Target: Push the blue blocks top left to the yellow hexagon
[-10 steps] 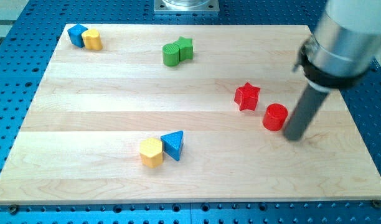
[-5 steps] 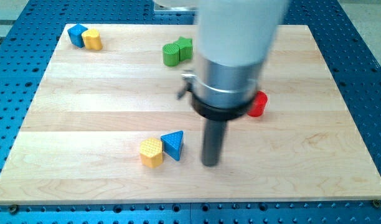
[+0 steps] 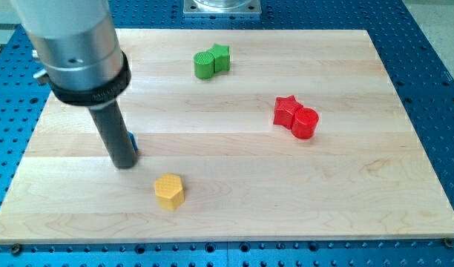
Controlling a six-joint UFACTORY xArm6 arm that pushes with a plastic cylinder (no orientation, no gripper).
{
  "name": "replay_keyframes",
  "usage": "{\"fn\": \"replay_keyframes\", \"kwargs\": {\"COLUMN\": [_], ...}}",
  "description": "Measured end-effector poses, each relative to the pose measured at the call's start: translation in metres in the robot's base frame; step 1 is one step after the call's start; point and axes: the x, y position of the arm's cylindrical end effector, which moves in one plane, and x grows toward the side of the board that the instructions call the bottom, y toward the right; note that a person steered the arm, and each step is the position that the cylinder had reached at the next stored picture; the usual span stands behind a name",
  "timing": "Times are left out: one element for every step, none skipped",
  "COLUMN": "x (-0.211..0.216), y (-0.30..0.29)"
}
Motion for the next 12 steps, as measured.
{"fn": "replay_keyframes", "kwargs": {"x": [-0.030, -0.075, -0.147, -0.213, -0.272, -0.305, -0.310, -0.293, -0.210, -0.206, -0.226, -0.259], "y": [0.005, 0.032, 0.031, 0.031, 0.023, -0.024, -0.079, -0.144, -0.150, -0.153, -0.152, -0.145]}}
